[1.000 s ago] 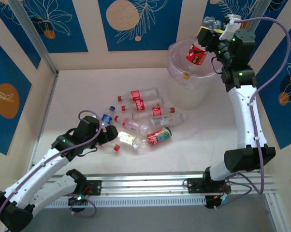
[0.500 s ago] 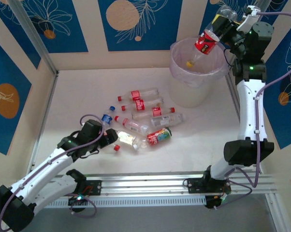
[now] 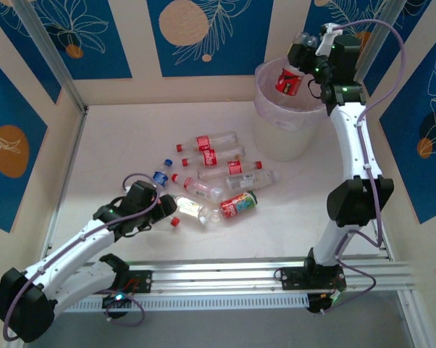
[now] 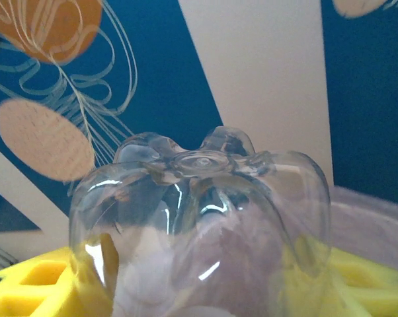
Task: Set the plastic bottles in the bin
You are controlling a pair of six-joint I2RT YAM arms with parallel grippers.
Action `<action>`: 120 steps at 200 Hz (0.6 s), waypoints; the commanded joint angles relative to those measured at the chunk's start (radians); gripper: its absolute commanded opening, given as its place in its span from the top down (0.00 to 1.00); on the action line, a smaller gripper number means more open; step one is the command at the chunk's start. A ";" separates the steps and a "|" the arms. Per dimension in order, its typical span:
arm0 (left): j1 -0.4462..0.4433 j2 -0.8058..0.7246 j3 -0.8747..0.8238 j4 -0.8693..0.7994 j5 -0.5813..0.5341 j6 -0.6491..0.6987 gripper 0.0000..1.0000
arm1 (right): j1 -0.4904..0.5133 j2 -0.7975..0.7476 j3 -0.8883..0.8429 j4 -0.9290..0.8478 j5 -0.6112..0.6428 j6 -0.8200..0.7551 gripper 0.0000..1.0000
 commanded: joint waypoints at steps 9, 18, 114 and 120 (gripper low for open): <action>0.018 0.007 -0.024 0.038 0.006 -0.014 0.11 | 0.040 -0.002 -0.037 -0.031 0.041 -0.108 0.39; 0.022 0.010 -0.027 0.045 0.008 -0.017 0.12 | 0.050 0.004 -0.053 -0.037 0.041 -0.122 0.39; 0.029 0.036 -0.001 -0.014 -0.051 0.025 0.05 | 0.080 0.068 -0.154 -0.061 0.053 -0.124 0.35; 0.029 0.035 0.005 -0.025 -0.061 0.032 0.03 | 0.081 0.074 -0.155 -0.060 0.053 -0.123 0.35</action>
